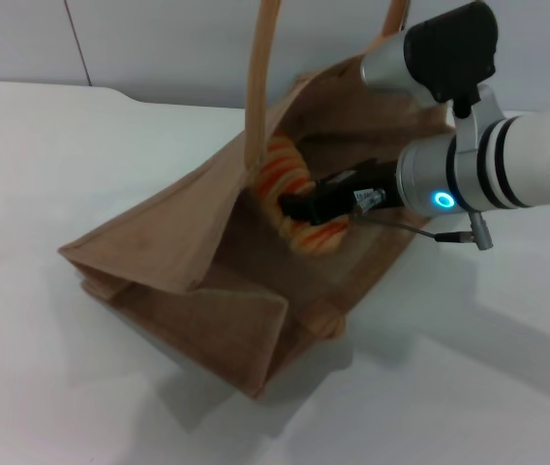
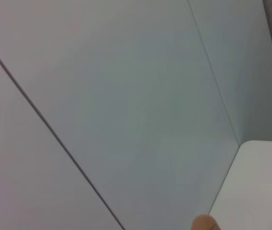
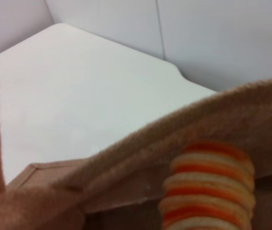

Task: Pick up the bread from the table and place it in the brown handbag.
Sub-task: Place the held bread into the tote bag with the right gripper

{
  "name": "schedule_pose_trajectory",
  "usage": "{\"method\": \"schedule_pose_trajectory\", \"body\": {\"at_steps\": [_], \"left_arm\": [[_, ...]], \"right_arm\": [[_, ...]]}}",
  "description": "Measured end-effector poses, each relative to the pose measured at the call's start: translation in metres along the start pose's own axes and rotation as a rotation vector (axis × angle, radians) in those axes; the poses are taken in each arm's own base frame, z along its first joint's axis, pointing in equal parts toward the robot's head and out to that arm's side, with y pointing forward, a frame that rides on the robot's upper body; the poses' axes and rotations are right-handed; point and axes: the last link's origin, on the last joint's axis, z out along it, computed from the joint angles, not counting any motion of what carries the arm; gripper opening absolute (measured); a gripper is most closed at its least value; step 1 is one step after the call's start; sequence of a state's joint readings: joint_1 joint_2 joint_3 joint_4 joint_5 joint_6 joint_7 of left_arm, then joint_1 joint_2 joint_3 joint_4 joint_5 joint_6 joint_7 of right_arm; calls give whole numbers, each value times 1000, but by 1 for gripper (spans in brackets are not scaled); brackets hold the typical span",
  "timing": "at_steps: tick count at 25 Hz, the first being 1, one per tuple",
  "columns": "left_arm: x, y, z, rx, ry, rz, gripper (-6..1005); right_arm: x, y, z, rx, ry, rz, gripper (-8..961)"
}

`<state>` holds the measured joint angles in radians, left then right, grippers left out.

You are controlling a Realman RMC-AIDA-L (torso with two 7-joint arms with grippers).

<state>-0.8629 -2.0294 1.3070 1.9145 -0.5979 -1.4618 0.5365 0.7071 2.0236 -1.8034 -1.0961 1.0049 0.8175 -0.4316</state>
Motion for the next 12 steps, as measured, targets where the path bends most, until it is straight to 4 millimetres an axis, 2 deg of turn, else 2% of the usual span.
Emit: {"method": "schedule_pose_trajectory", "body": {"at_steps": [9,12], "left_arm": [[-4,-4,-1,13,-8,-9,156],[-6,-5,-2,16,-11,-12,157]], "right_arm": [[-5,-10,-5,9,-18,40,320],[-5,-13,-6,13,-22,48,438]]}}
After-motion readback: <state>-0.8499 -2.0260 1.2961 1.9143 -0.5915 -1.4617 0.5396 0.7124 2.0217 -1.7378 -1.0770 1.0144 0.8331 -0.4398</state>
